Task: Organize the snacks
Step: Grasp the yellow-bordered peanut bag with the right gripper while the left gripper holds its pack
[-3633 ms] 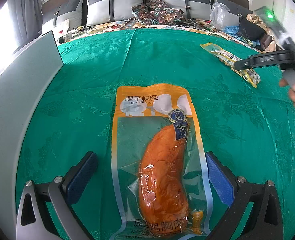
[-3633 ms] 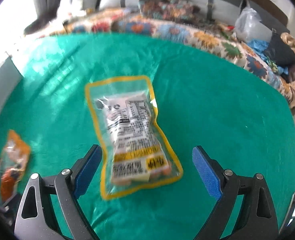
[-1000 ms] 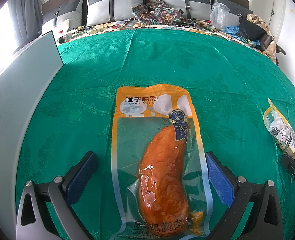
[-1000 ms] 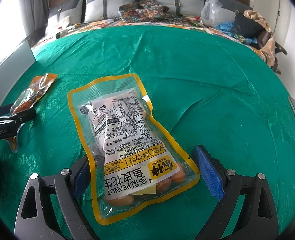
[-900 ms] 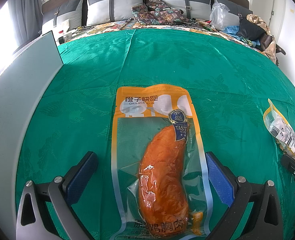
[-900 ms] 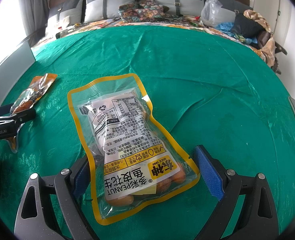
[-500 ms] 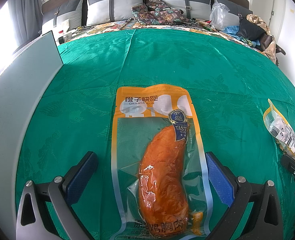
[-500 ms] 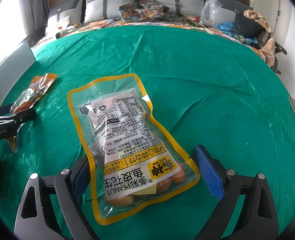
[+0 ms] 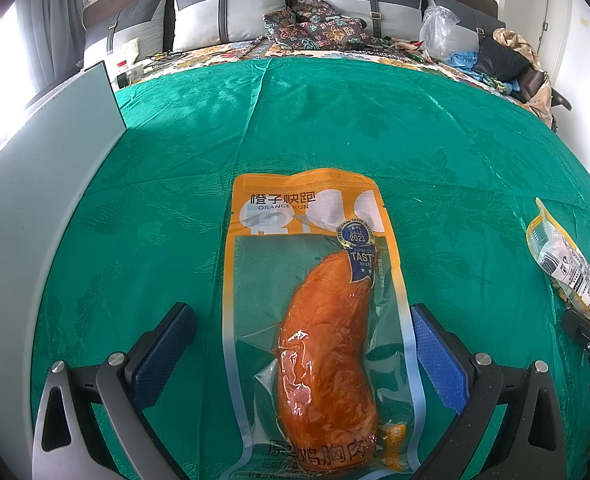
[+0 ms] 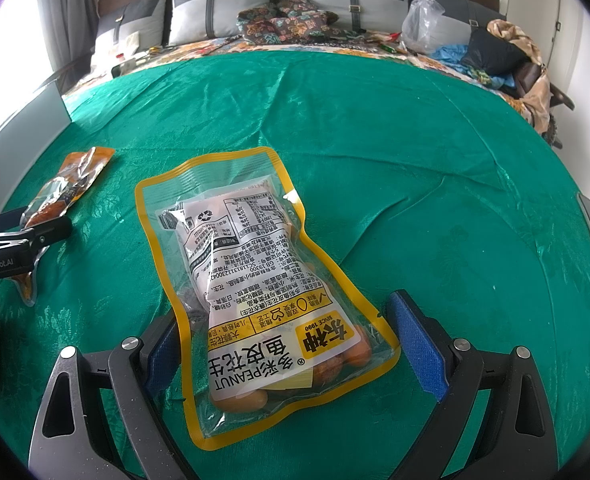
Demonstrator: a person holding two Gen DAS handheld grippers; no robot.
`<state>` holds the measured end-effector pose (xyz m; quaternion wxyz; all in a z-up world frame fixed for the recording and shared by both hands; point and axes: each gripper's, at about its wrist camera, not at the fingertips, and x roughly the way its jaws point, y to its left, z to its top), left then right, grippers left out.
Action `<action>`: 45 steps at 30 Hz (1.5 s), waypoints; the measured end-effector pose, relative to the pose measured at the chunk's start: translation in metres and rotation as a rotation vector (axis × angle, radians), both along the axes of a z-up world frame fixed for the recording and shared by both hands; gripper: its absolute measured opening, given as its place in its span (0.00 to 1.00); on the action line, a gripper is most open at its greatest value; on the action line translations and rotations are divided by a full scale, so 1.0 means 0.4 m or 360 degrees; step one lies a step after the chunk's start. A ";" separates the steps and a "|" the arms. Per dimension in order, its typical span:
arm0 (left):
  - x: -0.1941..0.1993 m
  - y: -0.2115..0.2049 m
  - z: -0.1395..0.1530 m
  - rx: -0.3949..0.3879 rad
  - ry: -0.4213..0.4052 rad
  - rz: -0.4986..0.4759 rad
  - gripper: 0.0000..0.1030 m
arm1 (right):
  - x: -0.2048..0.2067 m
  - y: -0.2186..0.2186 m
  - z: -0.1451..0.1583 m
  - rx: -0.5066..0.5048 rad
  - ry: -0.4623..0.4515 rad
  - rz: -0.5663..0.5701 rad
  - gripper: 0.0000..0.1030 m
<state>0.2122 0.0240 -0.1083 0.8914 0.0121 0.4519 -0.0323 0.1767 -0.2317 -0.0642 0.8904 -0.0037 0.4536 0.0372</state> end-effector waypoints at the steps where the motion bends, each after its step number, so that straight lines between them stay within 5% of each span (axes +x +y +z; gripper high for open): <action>1: 0.000 0.000 0.000 0.0000 0.0000 0.0000 1.00 | -0.001 0.000 0.000 0.0000 0.0000 0.0000 0.93; 24: 0.001 -0.004 0.002 0.0009 0.0006 0.0006 1.00 | 0.001 0.000 0.001 0.0000 0.0001 0.0000 0.93; 28: 0.033 -0.007 0.012 0.0025 0.0228 -0.0133 1.00 | 0.004 0.006 0.006 0.0014 0.0086 0.0032 0.92; 30: 0.041 -0.002 0.017 0.0019 0.0324 -0.0210 1.00 | 0.034 -0.029 0.032 0.0180 0.0296 0.0077 0.91; 34: 0.029 -0.001 0.019 0.0031 0.0341 -0.0294 0.98 | 0.083 -0.129 0.093 0.0615 0.0434 -0.0048 0.91; 36: 0.024 -0.012 0.021 0.0058 0.0326 -0.0317 0.94 | 0.125 -0.116 0.107 0.0568 0.0536 -0.0009 0.91; 38: 0.020 -0.026 0.033 0.0055 0.0310 -0.0354 0.76 | 0.157 -0.069 0.092 0.0473 0.0657 0.0072 0.91; 39: 0.020 -0.033 0.037 0.0065 0.0317 -0.0366 0.75 | 0.170 -0.033 0.078 0.0394 0.0708 0.0124 0.91; 42: 0.010 -0.013 0.067 -0.0011 0.0299 -0.0363 0.54 | 0.176 0.090 0.016 -0.0043 0.0842 0.0329 0.91; 43: 0.002 0.004 0.082 -0.0075 0.0288 -0.0346 0.41 | 0.164 0.117 0.014 -0.0170 0.0811 0.0400 0.85; 44: -0.004 0.023 0.094 -0.0148 0.0296 -0.0324 0.34 | 0.157 0.124 0.023 -0.0164 0.0785 0.0422 0.69; 45: -0.011 0.036 0.097 -0.0182 0.0309 -0.0300 0.34 | 0.151 0.109 0.035 -0.0077 0.0804 0.0377 0.68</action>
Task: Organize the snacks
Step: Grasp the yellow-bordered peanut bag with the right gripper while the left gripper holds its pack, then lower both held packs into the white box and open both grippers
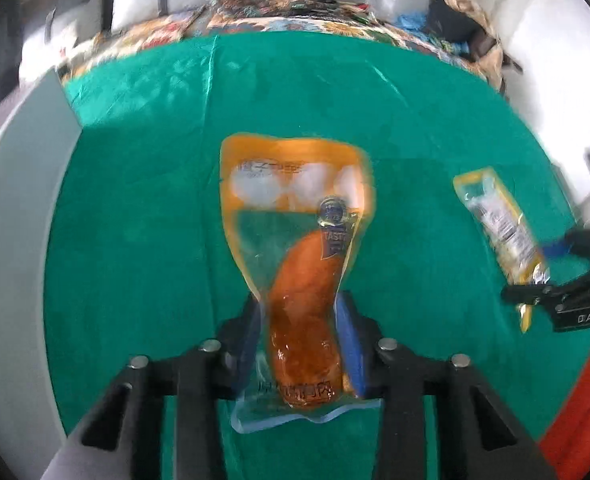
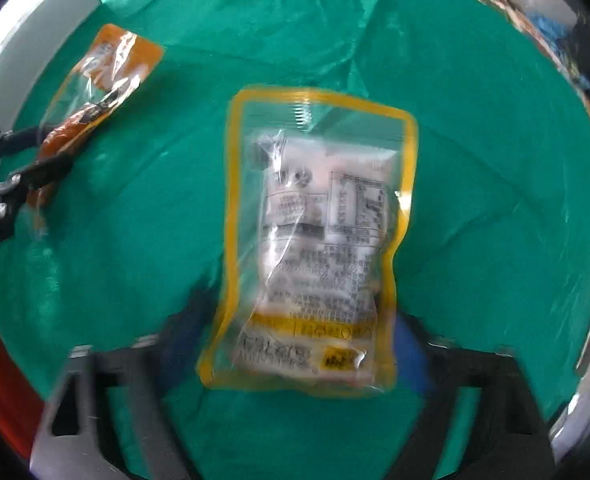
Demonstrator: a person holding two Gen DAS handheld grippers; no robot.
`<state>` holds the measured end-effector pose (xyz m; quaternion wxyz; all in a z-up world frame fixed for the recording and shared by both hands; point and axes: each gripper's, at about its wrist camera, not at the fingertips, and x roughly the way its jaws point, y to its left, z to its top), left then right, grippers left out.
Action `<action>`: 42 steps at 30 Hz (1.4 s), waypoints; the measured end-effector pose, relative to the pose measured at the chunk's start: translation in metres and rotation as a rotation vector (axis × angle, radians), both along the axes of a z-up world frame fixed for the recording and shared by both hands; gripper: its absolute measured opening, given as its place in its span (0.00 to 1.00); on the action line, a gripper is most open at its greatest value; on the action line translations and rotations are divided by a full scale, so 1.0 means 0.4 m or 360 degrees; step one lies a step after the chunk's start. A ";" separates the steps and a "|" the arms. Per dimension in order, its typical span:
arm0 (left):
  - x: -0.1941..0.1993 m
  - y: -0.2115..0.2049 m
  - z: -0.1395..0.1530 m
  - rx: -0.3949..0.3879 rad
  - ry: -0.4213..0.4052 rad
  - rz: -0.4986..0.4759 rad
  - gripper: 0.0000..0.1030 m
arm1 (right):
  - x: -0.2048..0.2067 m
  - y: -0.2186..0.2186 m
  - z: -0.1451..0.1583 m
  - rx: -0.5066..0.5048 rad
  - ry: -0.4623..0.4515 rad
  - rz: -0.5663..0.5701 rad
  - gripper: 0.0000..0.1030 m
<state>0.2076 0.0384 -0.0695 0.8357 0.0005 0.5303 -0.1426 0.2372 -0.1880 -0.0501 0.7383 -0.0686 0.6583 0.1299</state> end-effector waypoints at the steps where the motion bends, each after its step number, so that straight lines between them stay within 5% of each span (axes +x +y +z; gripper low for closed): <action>1: -0.010 0.006 -0.003 -0.0006 -0.0001 0.0009 0.33 | -0.004 -0.014 0.004 0.0050 0.0031 -0.0042 0.67; 4: -0.058 0.025 -0.006 -0.0041 -0.0025 0.0033 0.33 | -0.036 -0.054 0.010 0.0094 0.0025 -0.0119 0.66; 9: -0.147 0.085 0.040 -0.0324 -0.0057 0.0156 0.33 | -0.098 -0.149 0.072 0.0554 -0.0071 -0.0441 0.66; 12: -0.176 0.122 0.107 -0.0462 -0.0113 0.0206 0.33 | -0.117 -0.164 0.105 0.0692 -0.0109 -0.0518 0.66; 19: -0.237 0.297 0.304 -0.0618 -0.0303 0.0329 0.34 | -0.121 -0.016 0.240 0.0805 -0.0232 -0.0340 0.67; 25: -0.309 0.574 0.412 -0.0454 -0.0435 0.0555 0.37 | -0.108 0.258 0.386 0.0951 -0.0337 -0.0062 0.67; 31: -0.376 0.841 0.345 -0.0187 -0.0335 0.0885 0.39 | -0.149 0.626 0.470 0.1072 -0.0311 0.0312 0.67; 37: -0.418 0.898 0.242 -0.0097 -0.0281 0.1010 0.60 | -0.152 0.939 0.402 0.0987 -0.0334 0.0491 0.75; 40: -0.464 0.892 0.243 -0.0088 -0.0351 0.1049 0.81 | -0.136 0.999 0.344 0.0942 -0.0268 0.0492 0.81; 42: -0.475 0.874 0.258 -0.0018 -0.0409 0.1054 0.83 | -0.142 0.992 0.336 0.0971 -0.0254 0.0470 0.81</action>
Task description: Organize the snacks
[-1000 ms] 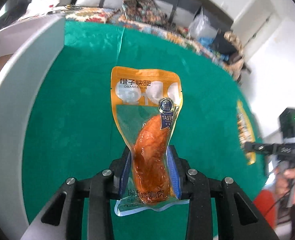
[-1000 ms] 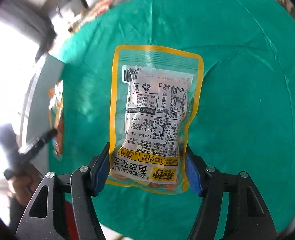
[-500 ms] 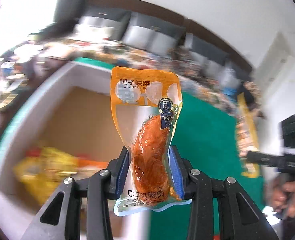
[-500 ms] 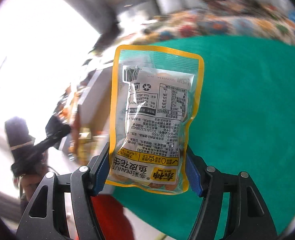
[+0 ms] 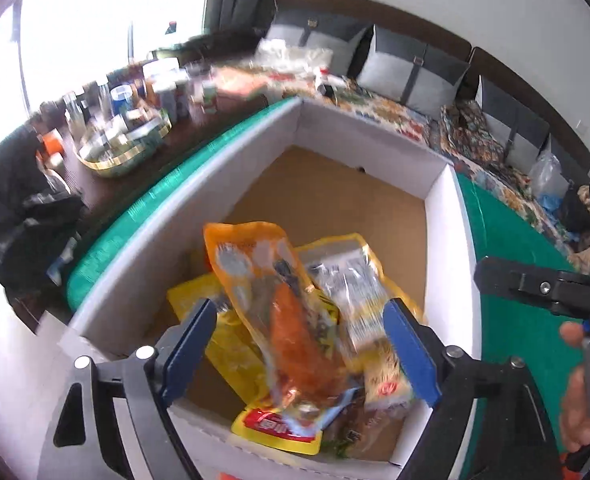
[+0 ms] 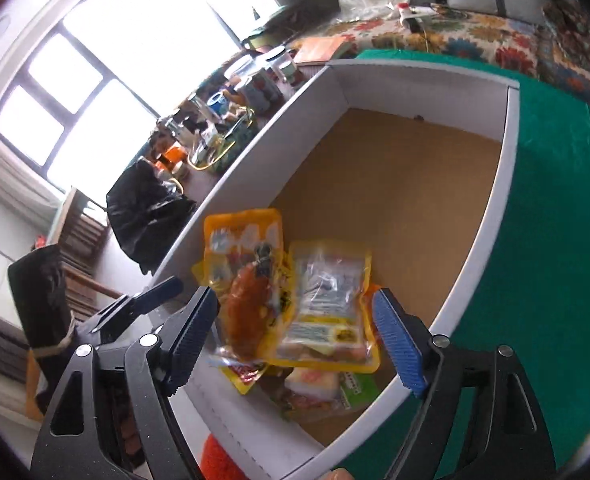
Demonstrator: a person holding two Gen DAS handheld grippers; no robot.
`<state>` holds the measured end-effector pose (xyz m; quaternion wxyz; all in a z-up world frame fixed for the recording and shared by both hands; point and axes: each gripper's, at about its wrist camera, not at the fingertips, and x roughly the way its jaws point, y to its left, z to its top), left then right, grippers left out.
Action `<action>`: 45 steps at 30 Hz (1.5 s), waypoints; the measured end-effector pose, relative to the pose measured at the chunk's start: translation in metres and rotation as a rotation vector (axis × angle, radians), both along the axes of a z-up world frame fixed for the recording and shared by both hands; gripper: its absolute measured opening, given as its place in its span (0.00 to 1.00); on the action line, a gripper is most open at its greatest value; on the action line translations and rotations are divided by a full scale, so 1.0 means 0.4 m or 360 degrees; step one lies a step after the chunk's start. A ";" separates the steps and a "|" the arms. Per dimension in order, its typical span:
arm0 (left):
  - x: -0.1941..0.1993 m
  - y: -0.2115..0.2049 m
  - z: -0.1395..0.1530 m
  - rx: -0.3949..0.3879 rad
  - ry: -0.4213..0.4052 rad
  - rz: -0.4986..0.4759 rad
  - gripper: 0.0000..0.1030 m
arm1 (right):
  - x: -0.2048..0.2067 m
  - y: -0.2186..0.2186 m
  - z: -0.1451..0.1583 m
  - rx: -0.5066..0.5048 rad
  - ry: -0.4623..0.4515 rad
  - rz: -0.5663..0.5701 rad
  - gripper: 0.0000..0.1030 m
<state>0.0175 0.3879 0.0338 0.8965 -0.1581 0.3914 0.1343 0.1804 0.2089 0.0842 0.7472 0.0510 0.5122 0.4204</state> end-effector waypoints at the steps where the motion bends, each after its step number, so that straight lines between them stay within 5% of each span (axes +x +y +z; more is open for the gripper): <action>1: 0.003 -0.009 0.009 0.0054 -0.0005 0.0003 0.86 | 0.007 -0.011 0.000 0.0025 0.0004 0.0000 0.81; 7: -0.005 -0.099 0.074 0.0512 -0.0002 0.0073 1.00 | -0.022 -0.069 0.061 0.0023 -0.0136 -0.0067 0.81; 11: -0.029 -0.118 0.108 0.0570 -0.0054 0.0229 1.00 | -0.052 -0.090 0.086 -0.0140 -0.0357 -0.0113 0.81; 16: -0.039 -0.123 0.118 0.0480 -0.0023 0.0253 1.00 | -0.098 -0.091 0.086 -0.0426 -0.0616 -0.0104 0.81; 21: -0.039 -0.118 0.107 0.0486 0.0058 0.0337 1.00 | -0.115 -0.103 0.088 -0.0437 -0.0579 -0.0126 0.81; 45: -0.056 -0.095 0.091 0.0401 0.0106 0.0268 1.00 | -0.166 -0.062 0.113 -0.0429 -0.0572 -0.0107 0.81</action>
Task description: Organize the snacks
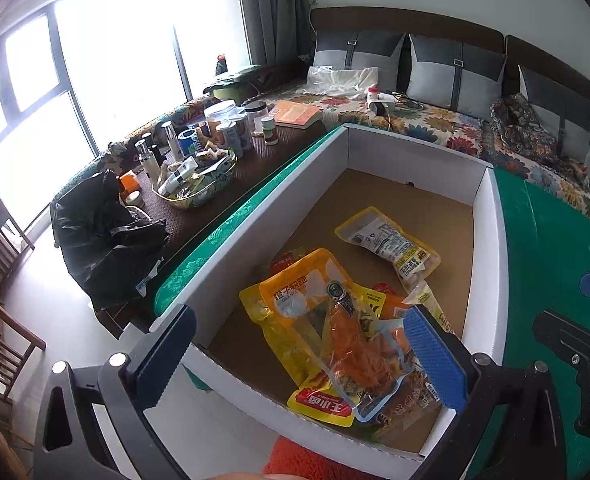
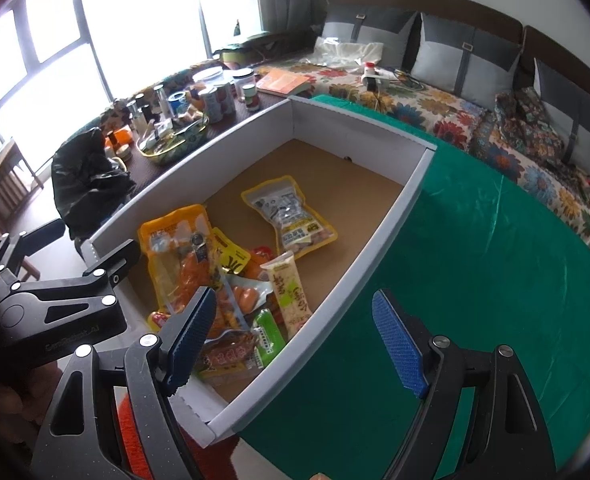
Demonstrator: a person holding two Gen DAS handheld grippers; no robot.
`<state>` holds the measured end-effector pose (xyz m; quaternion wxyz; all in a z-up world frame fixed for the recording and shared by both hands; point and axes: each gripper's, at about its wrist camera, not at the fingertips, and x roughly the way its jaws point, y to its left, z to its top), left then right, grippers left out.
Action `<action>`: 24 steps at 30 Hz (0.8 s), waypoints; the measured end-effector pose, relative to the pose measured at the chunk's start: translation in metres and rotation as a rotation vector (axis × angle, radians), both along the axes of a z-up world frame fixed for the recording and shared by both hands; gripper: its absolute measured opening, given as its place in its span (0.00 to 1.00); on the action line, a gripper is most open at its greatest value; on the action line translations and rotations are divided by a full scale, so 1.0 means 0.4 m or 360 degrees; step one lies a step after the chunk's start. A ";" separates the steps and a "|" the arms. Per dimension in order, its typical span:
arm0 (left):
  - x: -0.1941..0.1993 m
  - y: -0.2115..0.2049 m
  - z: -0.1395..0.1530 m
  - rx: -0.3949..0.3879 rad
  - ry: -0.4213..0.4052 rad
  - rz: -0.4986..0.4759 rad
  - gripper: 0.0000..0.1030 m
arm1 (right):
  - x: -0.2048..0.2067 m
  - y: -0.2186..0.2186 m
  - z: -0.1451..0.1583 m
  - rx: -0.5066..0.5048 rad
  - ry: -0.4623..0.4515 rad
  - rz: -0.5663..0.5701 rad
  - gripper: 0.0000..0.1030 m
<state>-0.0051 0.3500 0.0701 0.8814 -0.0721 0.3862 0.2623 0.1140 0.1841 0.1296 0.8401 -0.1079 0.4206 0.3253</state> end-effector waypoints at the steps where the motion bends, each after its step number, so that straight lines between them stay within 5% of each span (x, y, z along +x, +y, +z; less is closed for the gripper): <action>1: -0.001 0.001 0.001 -0.0001 -0.0004 0.0001 1.00 | -0.002 0.001 0.002 0.0003 -0.0003 0.0001 0.81; 24: -0.008 0.032 -0.005 -0.0048 -0.0007 0.0030 1.00 | -0.010 0.028 -0.008 -0.0027 -0.0003 0.0030 0.81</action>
